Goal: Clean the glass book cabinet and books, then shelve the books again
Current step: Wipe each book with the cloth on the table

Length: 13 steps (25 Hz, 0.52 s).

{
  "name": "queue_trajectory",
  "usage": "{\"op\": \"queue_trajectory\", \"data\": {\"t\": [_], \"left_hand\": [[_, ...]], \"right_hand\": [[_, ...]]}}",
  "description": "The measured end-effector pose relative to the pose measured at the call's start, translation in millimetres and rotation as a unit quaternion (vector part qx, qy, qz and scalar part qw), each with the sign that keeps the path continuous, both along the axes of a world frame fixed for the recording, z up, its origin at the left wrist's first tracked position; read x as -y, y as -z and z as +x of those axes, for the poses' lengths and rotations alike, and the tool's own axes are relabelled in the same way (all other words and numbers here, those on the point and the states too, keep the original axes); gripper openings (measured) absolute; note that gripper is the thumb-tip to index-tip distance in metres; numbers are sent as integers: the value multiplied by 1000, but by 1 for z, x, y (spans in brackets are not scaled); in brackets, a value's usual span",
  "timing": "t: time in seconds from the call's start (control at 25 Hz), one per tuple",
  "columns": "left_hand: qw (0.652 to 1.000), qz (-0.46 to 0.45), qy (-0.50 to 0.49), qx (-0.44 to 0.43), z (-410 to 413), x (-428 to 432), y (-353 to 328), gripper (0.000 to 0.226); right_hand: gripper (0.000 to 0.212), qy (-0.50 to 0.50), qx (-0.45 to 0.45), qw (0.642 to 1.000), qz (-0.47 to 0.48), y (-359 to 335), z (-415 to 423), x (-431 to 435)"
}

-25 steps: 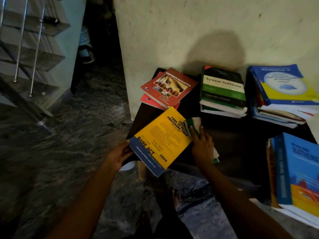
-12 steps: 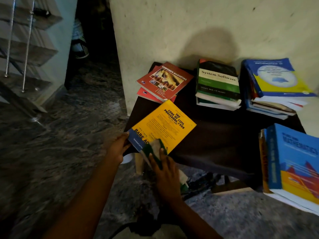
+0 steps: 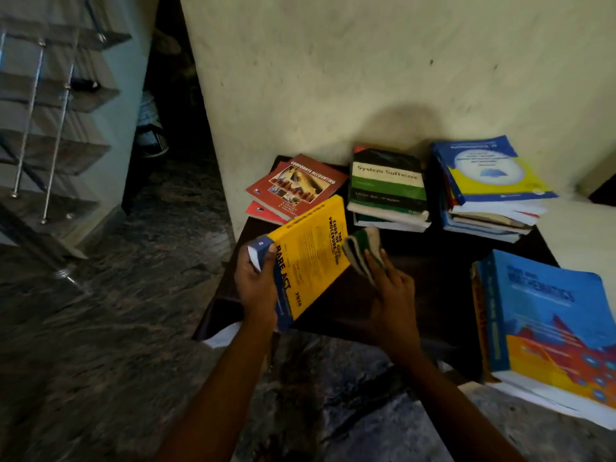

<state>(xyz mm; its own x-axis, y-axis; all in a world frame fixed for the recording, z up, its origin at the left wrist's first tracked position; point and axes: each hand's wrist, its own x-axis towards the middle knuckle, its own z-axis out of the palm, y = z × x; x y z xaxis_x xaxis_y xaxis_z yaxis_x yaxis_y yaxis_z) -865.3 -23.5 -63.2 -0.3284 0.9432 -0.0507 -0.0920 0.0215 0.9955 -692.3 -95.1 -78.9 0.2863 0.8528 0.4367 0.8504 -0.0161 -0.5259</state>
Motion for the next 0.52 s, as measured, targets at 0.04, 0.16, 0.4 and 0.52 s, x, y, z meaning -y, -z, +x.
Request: {"op": "queue_trajectory", "data": {"t": [0.04,0.16,0.4,0.52], "left_hand": [[999,44,7,-21,8,5,-17,18],[979,163,54,-112,22,8,-45,31],[808,339,240,-418,26,13,16,37],[809,271,286,-437,31,43,88,32]], "right_hand": [[80,-10,-5,1000,13,-10,11,2],[80,-31,-22,998,46,-30,38,6],[80,-69,-7,997,27,-20,68,14],[77,-83,-6,996,15,-5,76,18]]}}
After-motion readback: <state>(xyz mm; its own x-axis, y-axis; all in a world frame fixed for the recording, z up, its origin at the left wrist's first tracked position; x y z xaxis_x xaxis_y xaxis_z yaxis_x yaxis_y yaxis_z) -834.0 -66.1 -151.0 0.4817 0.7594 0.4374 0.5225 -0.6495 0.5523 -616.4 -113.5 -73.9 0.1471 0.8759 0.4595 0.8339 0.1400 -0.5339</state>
